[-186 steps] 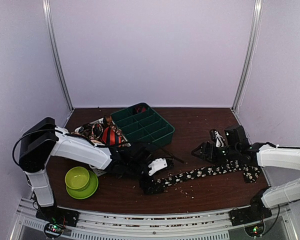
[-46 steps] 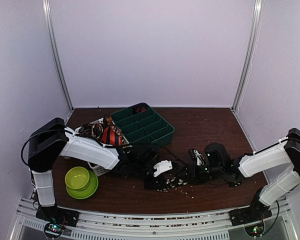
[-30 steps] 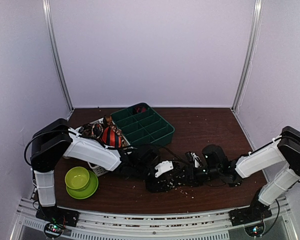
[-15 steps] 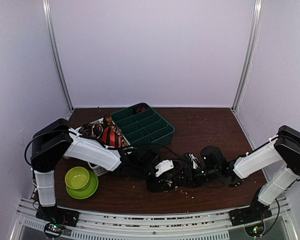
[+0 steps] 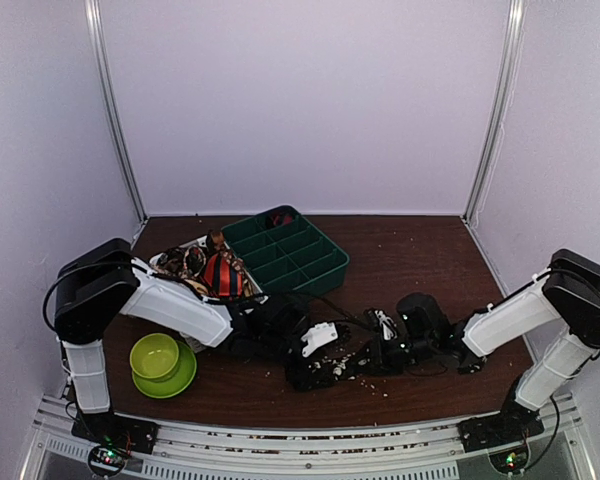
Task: Roll the ties
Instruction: Roll the tie at the center of the board.
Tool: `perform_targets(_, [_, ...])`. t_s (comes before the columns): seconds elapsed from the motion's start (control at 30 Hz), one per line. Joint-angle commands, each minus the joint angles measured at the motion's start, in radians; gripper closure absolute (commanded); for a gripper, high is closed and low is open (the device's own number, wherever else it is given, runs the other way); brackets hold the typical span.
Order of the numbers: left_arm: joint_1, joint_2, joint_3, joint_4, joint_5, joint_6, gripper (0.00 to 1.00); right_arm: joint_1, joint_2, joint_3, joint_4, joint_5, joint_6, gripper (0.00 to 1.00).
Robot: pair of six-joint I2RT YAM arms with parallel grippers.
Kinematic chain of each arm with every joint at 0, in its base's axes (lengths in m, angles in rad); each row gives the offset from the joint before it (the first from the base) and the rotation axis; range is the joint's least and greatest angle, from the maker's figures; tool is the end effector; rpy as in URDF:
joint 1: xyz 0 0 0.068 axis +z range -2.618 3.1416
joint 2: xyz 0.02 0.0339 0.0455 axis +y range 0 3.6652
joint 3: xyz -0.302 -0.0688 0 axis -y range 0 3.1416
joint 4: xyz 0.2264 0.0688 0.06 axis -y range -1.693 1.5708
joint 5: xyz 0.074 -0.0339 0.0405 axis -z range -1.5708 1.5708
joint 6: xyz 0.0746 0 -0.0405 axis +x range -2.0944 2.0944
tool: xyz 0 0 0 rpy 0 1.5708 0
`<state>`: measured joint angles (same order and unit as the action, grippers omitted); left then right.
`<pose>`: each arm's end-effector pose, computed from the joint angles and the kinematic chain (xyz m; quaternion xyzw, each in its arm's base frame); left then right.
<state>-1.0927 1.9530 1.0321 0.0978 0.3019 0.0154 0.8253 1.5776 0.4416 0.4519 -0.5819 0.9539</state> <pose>0.1718 -0.3797 0.1433 0.5309 0.7538 -0.3054 0.2381 0.1581 0.2317 0.1493 -0.0672 0.8715 0.4824 0.0575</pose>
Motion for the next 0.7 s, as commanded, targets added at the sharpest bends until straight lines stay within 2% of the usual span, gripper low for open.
perform_targets(0.0, [0.004,-0.076,-0.054,0.066,-0.032,0.026,0.11,0.005,-0.022,0.049,-0.077,0.027,-0.057,1.00])
perform_targets(0.13, [0.001,-0.072,-0.068,0.079,-0.047,0.048,0.07,0.003,-0.034,0.076,-0.129,0.033,-0.084,1.00])
perform_targets(0.27, [-0.005,-0.048,-0.061,0.096,-0.069,0.083,0.12,-0.002,-0.025,0.105,-0.174,0.034,-0.109,1.00])
perform_targets(0.5, [-0.026,0.020,0.008,0.046,-0.112,0.142,0.34,-0.037,-0.007,0.154,-0.255,0.004,-0.159,1.00])
perform_targets(0.6, [-0.026,0.024,0.017,0.005,-0.121,0.164,0.50,-0.047,0.003,0.167,-0.272,-0.004,-0.172,1.00])
perform_targets(0.67, [-0.024,0.020,0.016,-0.024,-0.137,0.177,0.61,-0.056,0.012,0.169,-0.266,-0.015,-0.171,0.96])
